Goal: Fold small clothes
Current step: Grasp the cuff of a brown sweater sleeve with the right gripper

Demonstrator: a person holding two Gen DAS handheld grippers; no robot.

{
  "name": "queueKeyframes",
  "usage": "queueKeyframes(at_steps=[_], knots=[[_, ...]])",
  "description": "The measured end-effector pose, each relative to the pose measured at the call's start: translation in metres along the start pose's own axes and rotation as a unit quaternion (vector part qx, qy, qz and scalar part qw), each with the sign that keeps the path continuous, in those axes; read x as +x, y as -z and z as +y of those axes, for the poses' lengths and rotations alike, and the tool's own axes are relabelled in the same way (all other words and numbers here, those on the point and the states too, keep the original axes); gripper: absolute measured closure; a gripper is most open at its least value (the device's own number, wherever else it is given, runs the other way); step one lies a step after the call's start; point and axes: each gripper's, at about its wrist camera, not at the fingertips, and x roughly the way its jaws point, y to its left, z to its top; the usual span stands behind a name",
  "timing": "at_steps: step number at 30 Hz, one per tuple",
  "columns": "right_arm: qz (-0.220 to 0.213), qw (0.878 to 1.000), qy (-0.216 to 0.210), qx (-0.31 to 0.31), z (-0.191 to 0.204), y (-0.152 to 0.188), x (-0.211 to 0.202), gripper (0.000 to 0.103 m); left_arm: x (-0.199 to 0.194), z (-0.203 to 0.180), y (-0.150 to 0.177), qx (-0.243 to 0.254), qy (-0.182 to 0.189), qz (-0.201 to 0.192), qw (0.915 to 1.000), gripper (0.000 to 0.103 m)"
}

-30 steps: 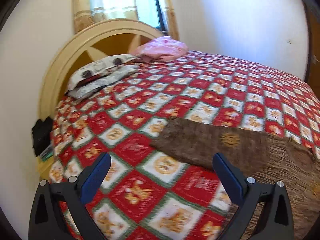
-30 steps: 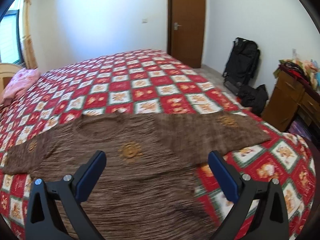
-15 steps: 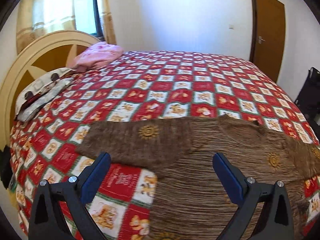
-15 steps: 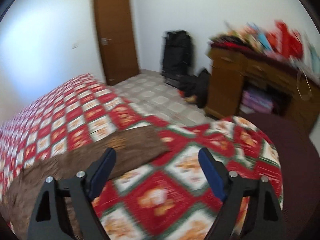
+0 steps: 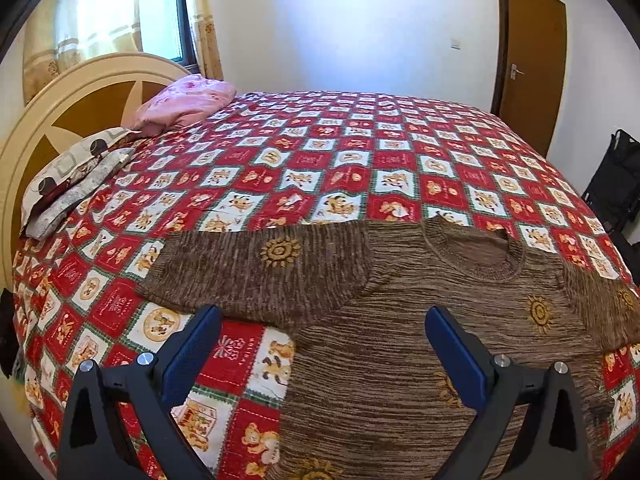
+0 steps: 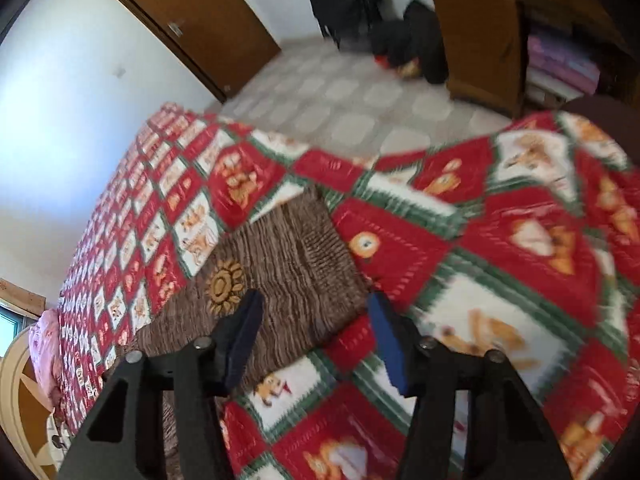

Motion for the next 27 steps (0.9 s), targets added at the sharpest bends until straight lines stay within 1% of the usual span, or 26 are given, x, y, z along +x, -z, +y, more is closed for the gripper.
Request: queueKeyframes(at_steps=[1,3,7,8,10,11,12,15,17,19,22,24,27], knots=[[-0.01,1.0,0.021,-0.009,0.004,-0.003,0.004,0.047,0.002,0.002,0.0,-0.001,-0.003,0.002,1.0,0.001],[-0.018,0.998,0.048,-0.025,0.007,-0.005,0.009,0.047,0.005,0.005,-0.001,-0.005,-0.006,0.005,1.0,0.001],[-0.013,0.997,0.07,-0.043,0.009,-0.008,0.019,0.046,0.011,0.009,0.0,-0.014,-0.005,0.013,0.9998,0.001],[-0.014,0.995,0.077,-0.055,0.012,-0.006,0.018,0.045,0.012,0.01,0.0,-0.015,-0.005,0.014,0.9998,0.001],[-0.013,0.991,0.097,-0.087,0.017,-0.003,0.019,0.048,0.015,0.011,0.001,-0.016,-0.006,0.017,0.9997,0.001],[-0.012,0.989,0.108,-0.102,0.018,-0.005,0.024,0.061,0.016,0.011,0.002,-0.016,-0.005,0.02,0.9997,0.001],[-0.01,0.985,0.123,-0.119,0.019,-0.005,0.026,0.081,0.016,0.011,0.003,-0.017,-0.004,0.021,0.9996,0.001],[-0.008,0.987,0.102,-0.122,0.018,-0.007,0.025,0.092,0.016,0.014,0.005,-0.017,-0.003,0.021,0.9996,0.001],[-0.014,0.987,0.093,-0.128,0.023,-0.01,0.018,0.094,0.015,0.016,0.005,-0.018,-0.007,0.019,0.9996,0.001],[-0.033,0.985,0.094,-0.142,0.037,-0.009,0.008,0.094,0.013,0.02,0.004,-0.021,-0.011,0.015,0.9996,0.001],[-0.061,0.977,0.072,-0.189,0.074,0.005,-0.017,0.094,0.013,0.026,0.003,-0.03,-0.012,0.013,0.9994,0.001],[-0.073,0.97,0.048,-0.226,0.107,0.023,-0.032,0.094,0.014,0.03,0.003,-0.038,-0.011,0.014,0.9991,0.001],[-0.075,0.957,-0.005,-0.279,0.16,0.06,-0.047,0.094,0.015,0.034,0.004,-0.045,-0.01,0.016,0.9988,0.001]])
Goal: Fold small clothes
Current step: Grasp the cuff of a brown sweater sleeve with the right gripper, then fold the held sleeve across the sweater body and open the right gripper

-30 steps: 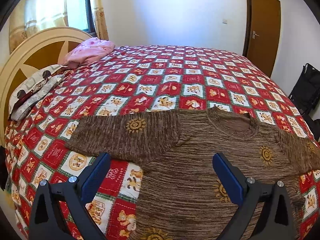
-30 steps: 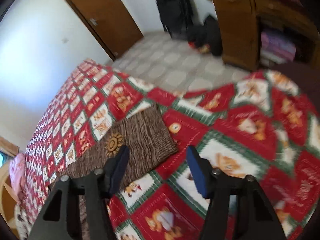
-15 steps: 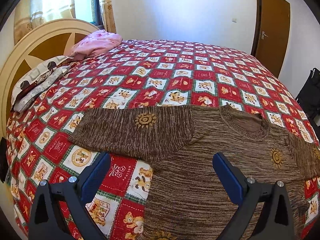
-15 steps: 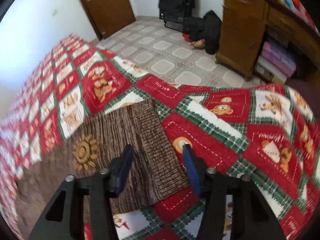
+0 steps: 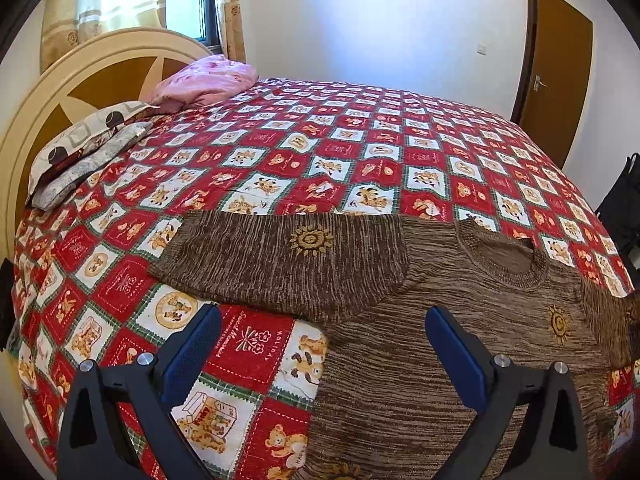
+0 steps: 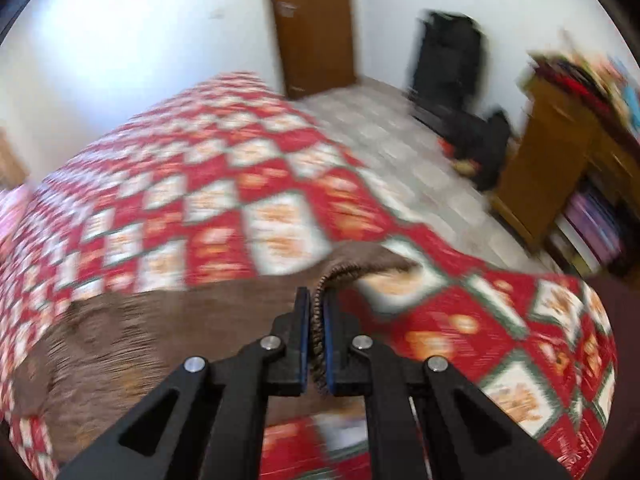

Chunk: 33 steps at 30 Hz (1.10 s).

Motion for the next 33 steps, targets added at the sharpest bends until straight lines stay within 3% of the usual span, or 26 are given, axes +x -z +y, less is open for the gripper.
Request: queueKeyframes(at_steps=[4,10,15,19,20,22,23,24,25,26,28,29,30,33], knots=[[0.005,0.994,-0.088,-0.064,0.101,0.009,0.0,0.095,-0.002,0.007,0.001,-0.005,-0.002,-0.001,1.0,0.001],[0.03,0.982,-0.127,-0.133,0.209,0.056,0.038,0.095,-0.004,0.027,0.002,-0.014,-0.01,-0.011,0.9998,0.001],[0.043,0.975,-0.129,-0.178,0.26,0.104,0.075,0.097,0.002,0.044,0.004,-0.016,-0.024,-0.008,0.9995,0.001],[0.079,0.97,-0.172,-0.154,0.256,0.119,0.081,0.096,0.008,0.054,0.006,-0.022,-0.033,-0.006,0.9992,0.001],[0.077,0.971,-0.179,-0.14,0.25,0.117,0.078,0.092,0.009,0.056,0.006,-0.023,-0.033,-0.007,0.9992,0.001],[0.055,0.974,-0.198,-0.1,0.225,0.108,0.069,0.071,0.012,0.058,0.006,-0.025,-0.032,-0.007,0.9991,0.001],[0.041,0.975,-0.202,-0.083,0.214,0.106,0.064,0.047,0.013,0.058,0.007,-0.025,-0.031,-0.008,0.9992,0.001],[0.023,0.977,-0.204,-0.062,0.198,0.102,0.057,0.029,0.014,0.058,0.007,-0.024,-0.03,-0.008,0.9992,0.001],[-0.002,0.979,-0.198,-0.037,0.179,0.096,0.047,0.026,0.015,0.058,0.008,-0.025,-0.029,-0.008,0.9992,0.001],[-0.014,0.981,-0.192,-0.027,0.17,0.093,0.044,0.028,0.018,0.059,0.008,-0.027,-0.029,-0.007,0.9992,0.001],[-0.019,0.986,-0.162,-0.026,0.157,0.086,0.043,0.056,0.024,0.059,0.009,-0.036,-0.025,0.001,0.999,0.001],[-0.011,0.988,-0.15,-0.029,0.156,0.085,0.047,0.08,0.027,0.059,0.01,-0.042,-0.022,0.009,0.9988,0.001],[0.0,0.989,-0.145,-0.033,0.158,0.084,0.054,0.085,0.029,0.059,0.01,-0.045,-0.02,0.015,0.9987,0.001],[0.029,0.988,-0.142,-0.059,0.177,0.098,0.074,0.085,0.031,0.064,0.012,-0.053,-0.021,0.021,0.9981,0.001]])
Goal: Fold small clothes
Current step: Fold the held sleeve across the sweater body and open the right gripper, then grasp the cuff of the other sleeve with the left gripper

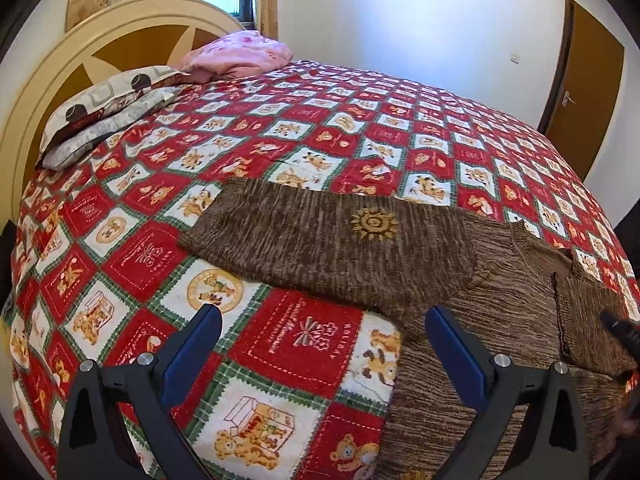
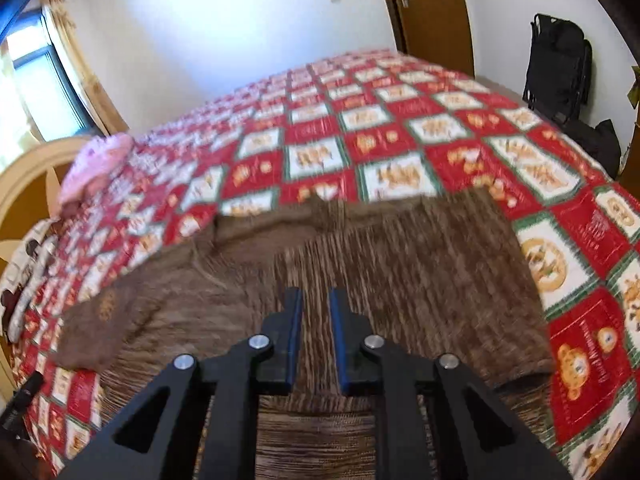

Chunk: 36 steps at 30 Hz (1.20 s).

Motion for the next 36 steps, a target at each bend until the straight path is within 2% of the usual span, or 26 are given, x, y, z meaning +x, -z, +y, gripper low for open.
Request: queueKeyframes(at_steps=[4,6,8,10,11,12,14,16,19,21,24,25,31,33,35,36], knots=[[0.056,0.997,-0.035,-0.028,0.024,0.023,0.03,0.085,0.0,0.028,-0.004,-0.031,-0.031,-0.011,0.999,0.001],[0.033,0.998,-0.01,-0.051,0.032,0.03,0.029,0.082,0.001,0.049,-0.008,-0.054,-0.047,-0.017,0.9972,0.001],[0.036,0.996,0.001,-0.078,0.038,0.029,0.027,0.079,0.005,0.072,-0.014,-0.08,-0.066,-0.022,0.9943,0.001],[0.027,0.997,-0.014,-0.071,0.04,0.025,0.015,0.077,0.012,0.093,-0.02,-0.106,-0.079,-0.024,0.9909,0.001],[0.016,0.997,-0.025,-0.065,0.039,0.023,0.008,0.072,0.015,0.101,-0.022,-0.117,-0.08,-0.024,0.9896,0.001],[0.0,0.998,-0.032,-0.061,0.039,0.021,-0.001,0.055,0.021,0.114,-0.026,-0.14,-0.076,-0.025,0.9869,0.001],[-0.041,0.996,-0.034,-0.064,0.046,0.019,-0.021,0.032,0.029,0.127,-0.027,-0.174,-0.063,-0.022,0.9824,0.001],[-0.073,0.993,-0.037,-0.084,0.058,0.019,-0.039,0.031,0.043,0.138,-0.031,-0.205,-0.045,-0.023,0.9774,0.001],[-0.079,0.99,-0.047,-0.109,0.071,0.024,-0.046,0.031,0.061,0.144,-0.037,-0.228,-0.026,-0.009,0.9732,0.001],[-0.075,0.989,-0.057,-0.115,0.078,0.026,-0.047,0.031,0.076,0.14,-0.044,-0.226,-0.012,0.002,0.974,0.001],[-0.068,0.988,-0.067,-0.12,0.084,0.028,-0.046,0.031,0.095,0.135,-0.042,-0.225,-0.033,0.034,0.9732,0.009],[-0.067,0.988,-0.067,-0.121,0.085,0.03,-0.046,0.031,0.103,0.135,-0.038,-0.234,-0.025,0.052,0.9704,0.016],[-0.06,0.989,-0.063,-0.116,0.083,0.033,-0.047,0.031,0.11,0.125,-0.035,-0.224,-0.054,0.051,0.9717,0.018],[-0.058,0.99,-0.064,-0.111,0.082,0.033,-0.047,0.031,0.111,0.128,-0.035,-0.233,-0.064,0.046,0.9693,0.038],[-0.058,0.991,-0.061,-0.106,0.08,0.033,-0.047,0.031,0.11,0.131,-0.034,-0.235,-0.063,0.039,0.9691,0.07],[-0.058,0.991,-0.061,-0.103,0.079,0.033,-0.047,0.031,0.111,0.133,-0.032,-0.238,-0.052,0.035,0.9692,0.075]])
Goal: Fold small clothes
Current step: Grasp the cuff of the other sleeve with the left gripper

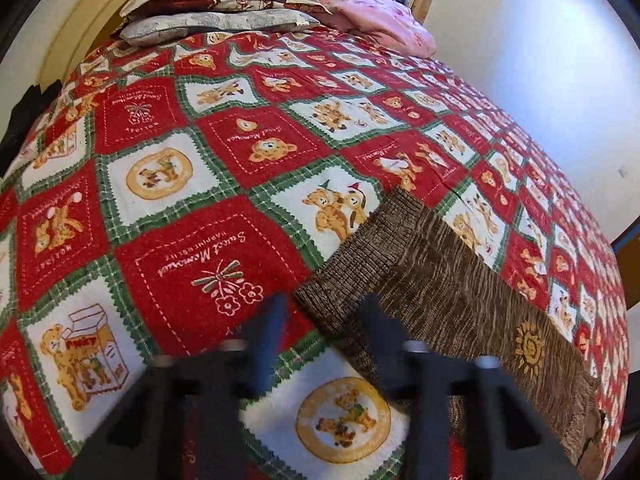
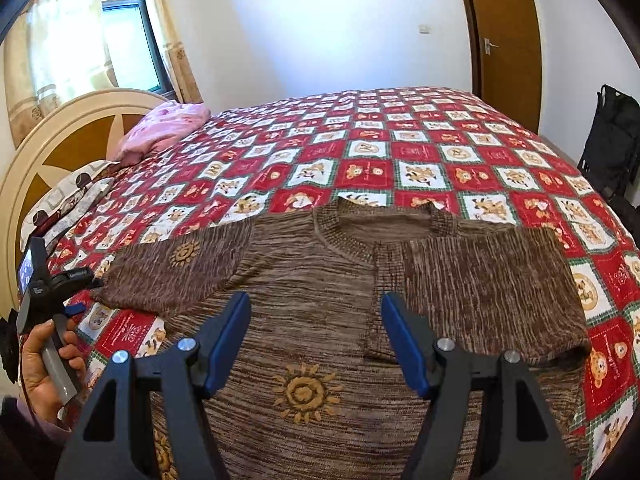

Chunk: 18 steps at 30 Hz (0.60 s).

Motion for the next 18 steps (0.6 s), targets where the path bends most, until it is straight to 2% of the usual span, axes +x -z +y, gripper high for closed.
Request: queueKeyframes(at_steps=[2,4,8,10,12,14,16,18], knots=[[0.001,1.0,-0.001,0.009,-0.003,0.0,0.0,0.031,0.003,0.003,-0.002,-0.003,0.008,-0.001,1.0,0.087],[0.003,1.0,0.001,0.016,-0.006,-0.001,-0.001,0.031,0.001,0.008,-0.003,-0.019,0.034,-0.005,0.9992,0.094],[0.002,1.0,0.008,0.028,-0.014,-0.001,-0.006,0.031,-0.007,0.01,-0.004,-0.04,0.088,-0.012,0.9953,0.094],[0.001,0.999,0.01,0.035,-0.018,0.0,-0.008,0.031,-0.011,0.015,-0.004,-0.057,0.127,-0.012,0.9902,0.094],[0.001,0.999,0.013,0.037,-0.021,0.001,-0.009,0.031,-0.017,0.015,-0.003,-0.055,0.146,-0.02,0.9876,0.094],[0.004,0.999,0.015,0.041,-0.022,0.003,-0.008,0.031,-0.023,0.01,-0.001,-0.039,0.144,-0.033,0.9883,0.094],[0.009,0.999,0.009,0.045,-0.022,0.003,-0.006,0.031,-0.021,0.003,-0.001,-0.021,0.107,-0.034,0.9935,0.094],[0.011,0.999,0.007,0.045,-0.021,0.003,-0.005,0.031,-0.01,0.001,-0.002,-0.021,0.087,-0.016,0.9959,0.094]])
